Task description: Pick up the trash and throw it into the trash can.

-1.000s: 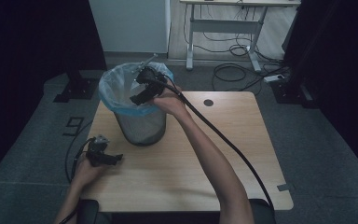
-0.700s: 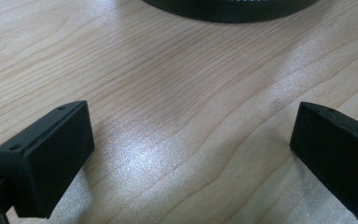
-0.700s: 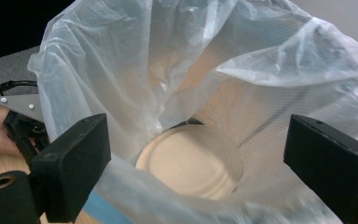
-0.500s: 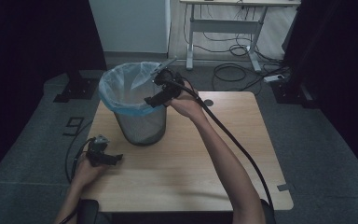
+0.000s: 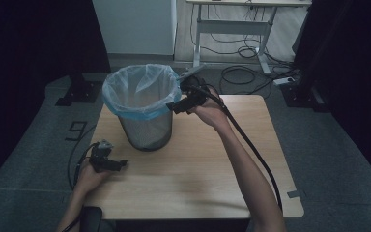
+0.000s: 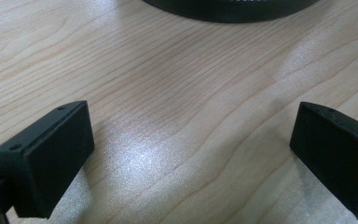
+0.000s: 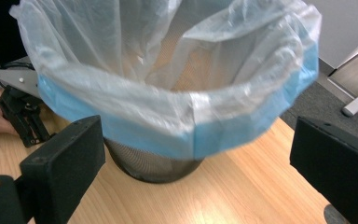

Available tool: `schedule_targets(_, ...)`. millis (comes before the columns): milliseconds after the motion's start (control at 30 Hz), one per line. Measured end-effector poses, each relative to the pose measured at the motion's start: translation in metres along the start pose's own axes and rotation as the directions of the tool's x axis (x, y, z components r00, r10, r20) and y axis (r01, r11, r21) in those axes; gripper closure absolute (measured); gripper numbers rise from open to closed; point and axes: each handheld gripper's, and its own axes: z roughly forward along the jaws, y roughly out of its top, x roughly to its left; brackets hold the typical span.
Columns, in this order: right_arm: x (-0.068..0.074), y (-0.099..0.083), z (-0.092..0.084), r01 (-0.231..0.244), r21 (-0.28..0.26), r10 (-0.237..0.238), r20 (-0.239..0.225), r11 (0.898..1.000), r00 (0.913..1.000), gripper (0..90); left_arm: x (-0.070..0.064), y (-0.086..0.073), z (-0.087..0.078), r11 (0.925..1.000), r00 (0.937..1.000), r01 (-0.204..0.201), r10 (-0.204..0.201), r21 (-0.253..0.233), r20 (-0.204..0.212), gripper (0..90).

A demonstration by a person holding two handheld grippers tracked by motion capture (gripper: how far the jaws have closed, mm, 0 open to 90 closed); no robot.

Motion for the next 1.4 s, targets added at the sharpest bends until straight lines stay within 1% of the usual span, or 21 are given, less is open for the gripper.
schedule_targets(367, -0.012, -0.027, -0.008, -0.024, -0.010, 0.024, 0.021, 1.000, 0.9995, 2.5, 0.000, 0.000, 0.000, 1.0000, 1.0000, -0.001, 0.001, 0.001, 0.001, 0.0)
schedule_targets(400, -0.013, -0.030, -0.009, -0.032, -0.008, 0.033, 0.022, 0.999, 0.9992, 2.3, 0.000, 0.000, 0.000, 1.0000, 1.0000, -0.001, 0.001, 0.000, 0.001, 0.0)
schedule_targets(567, -0.018, -0.042, -0.012, -0.039, -0.014, 0.039, 0.035, 0.999, 0.9986, 1.5, 0.000, 0.000, 0.000, 1.0000, 1.0000, -0.001, 0.001, 0.000, 0.001, 0.0)
schedule_targets(867, -0.027, -0.066, -0.023, -0.059, -0.031, 0.060, 0.050, 0.998, 0.9969, 0.2, 0.000, 0.000, 0.000, 1.0000, 1.0000, -0.001, 0.001, 0.001, 0.001, 0.0)
schedule_targets(967, -0.030, -0.074, -0.028, -0.061, -0.024, 0.062, 0.063, 0.998, 0.9961, 0.0, 0.000, 0.000, 0.000, 1.0000, 1.0000, -0.001, 0.001, 0.000, -0.001, 0.0)
schedule_targets(1200, -0.039, -0.094, -0.037, -0.090, -0.020, 0.092, 0.090, 0.996, 0.9918, 0.0, 0.000, 0.000, 0.000, 1.0000, 1.0000, 0.001, -0.001, 0.000, -0.003, 0.0)
schedule_targets(1233, -0.040, -0.097, -0.038, -0.089, -0.012, 0.089, 0.097, 0.996, 0.9912, 0.0, 0.000, 0.000, 0.000, 1.0000, 1.0000, 0.002, -0.002, 0.000, -0.003, 0.0)
schedule_targets(1300, -0.041, -0.100, -0.040, -0.088, -0.015, 0.089, 0.102, 0.996, 0.9908, 0.0, 0.000, 0.000, 0.000, 1.0000, 1.0000, 0.001, -0.001, 0.000, -0.002, 0.0)
schedule_targets(1333, -0.043, -0.106, -0.043, -0.100, -0.016, 0.101, 0.106, 0.995, 0.9893, 0.0, 0.000, 0.000, 0.000, 1.0000, 1.0000, 0.002, -0.002, 0.000, -0.003, 0.0)
schedule_targets(1400, -0.045, -0.111, -0.046, -0.102, -0.006, 0.102, 0.118, 0.995, 0.9877, 0.0, 0.000, 0.000, 0.000, 1.0000, 1.0000, 0.002, -0.002, 0.000, -0.003, 0.0)
